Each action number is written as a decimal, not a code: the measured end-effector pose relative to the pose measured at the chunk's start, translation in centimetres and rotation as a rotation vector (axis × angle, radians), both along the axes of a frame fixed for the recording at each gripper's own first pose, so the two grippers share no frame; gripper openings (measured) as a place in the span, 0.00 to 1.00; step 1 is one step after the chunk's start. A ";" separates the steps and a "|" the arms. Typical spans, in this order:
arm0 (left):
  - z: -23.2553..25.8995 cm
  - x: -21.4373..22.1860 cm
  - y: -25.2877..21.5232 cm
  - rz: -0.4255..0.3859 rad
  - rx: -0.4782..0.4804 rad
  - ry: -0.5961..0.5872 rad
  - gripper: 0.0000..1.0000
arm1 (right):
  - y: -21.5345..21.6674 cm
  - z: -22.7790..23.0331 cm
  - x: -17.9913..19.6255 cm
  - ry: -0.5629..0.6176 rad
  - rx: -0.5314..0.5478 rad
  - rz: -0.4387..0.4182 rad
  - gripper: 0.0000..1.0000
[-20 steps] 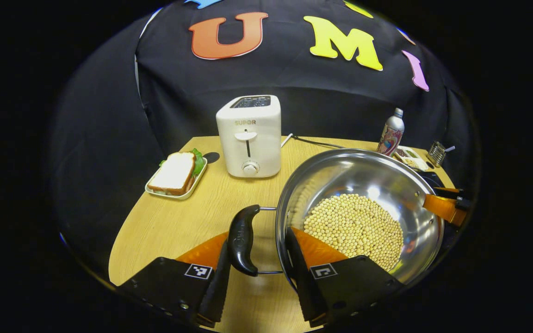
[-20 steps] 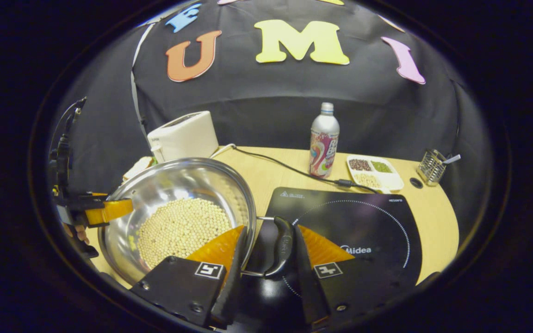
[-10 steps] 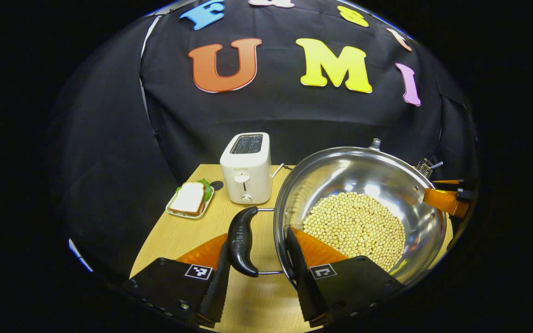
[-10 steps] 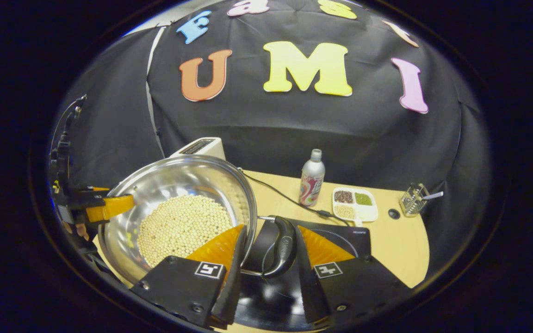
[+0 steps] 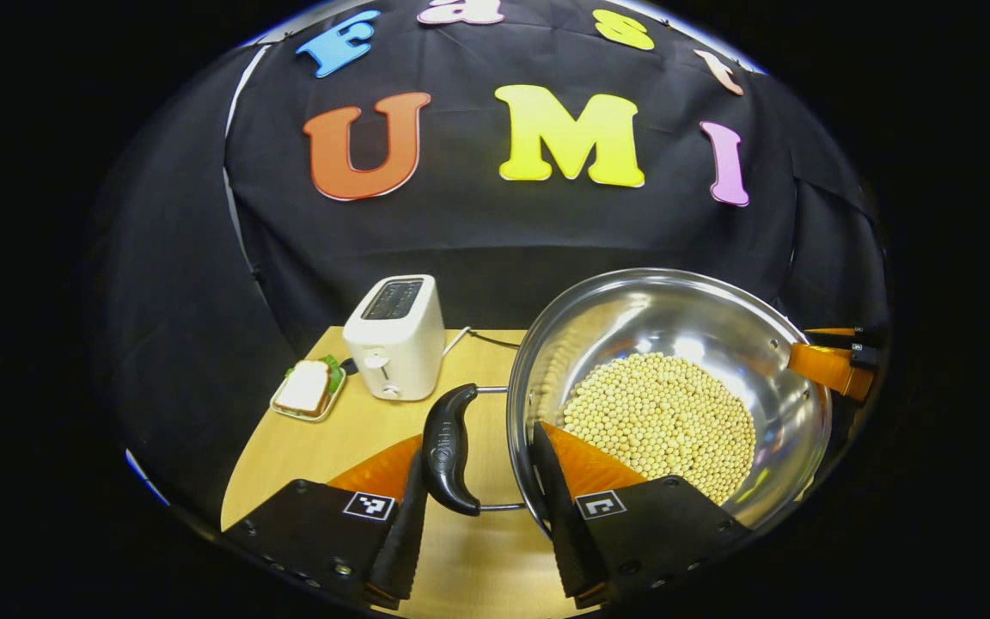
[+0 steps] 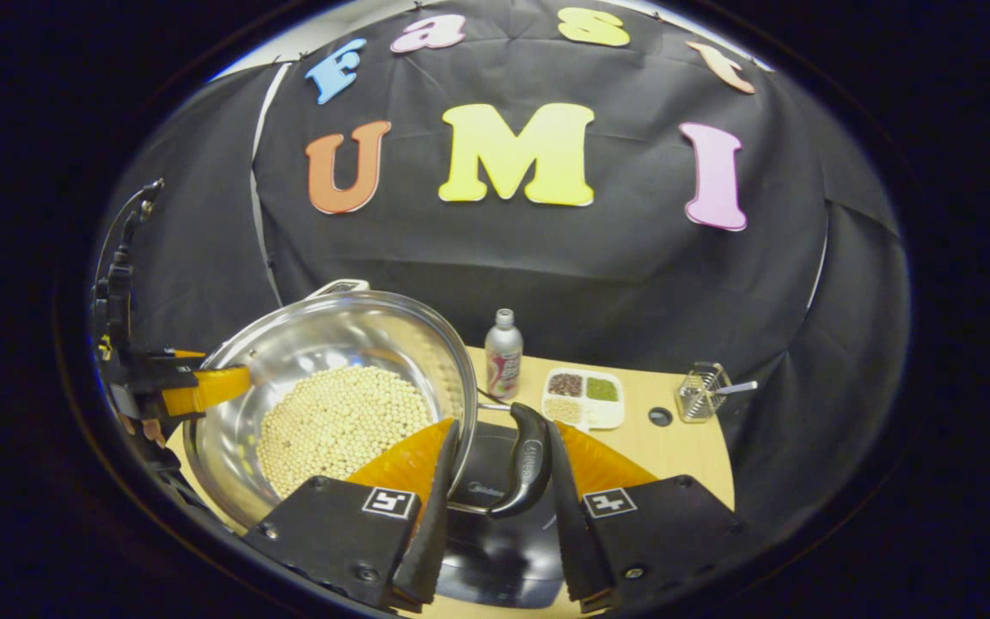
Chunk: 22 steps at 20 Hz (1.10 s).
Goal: First push the handle of the pot to place it horizontally, then grasp the pot with both hands and set it on the induction cooktop.
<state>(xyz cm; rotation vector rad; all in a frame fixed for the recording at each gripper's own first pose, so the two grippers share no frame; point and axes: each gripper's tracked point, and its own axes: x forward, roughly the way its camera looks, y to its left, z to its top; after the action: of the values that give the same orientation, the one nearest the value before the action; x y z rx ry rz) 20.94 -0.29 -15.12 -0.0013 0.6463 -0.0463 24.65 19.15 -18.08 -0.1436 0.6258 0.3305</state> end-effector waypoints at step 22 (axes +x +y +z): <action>-7.8 3.1 -10.6 -0.113 -0.011 0.077 0.61 | -10.2 -7.8 1.7 0.062 -0.036 -0.126 0.57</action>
<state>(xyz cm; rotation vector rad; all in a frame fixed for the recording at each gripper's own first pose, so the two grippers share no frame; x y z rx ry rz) 24.00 -10.90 -22.91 0.0223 0.7223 -0.1593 26.39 8.99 -25.88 -0.1278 0.6990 0.2024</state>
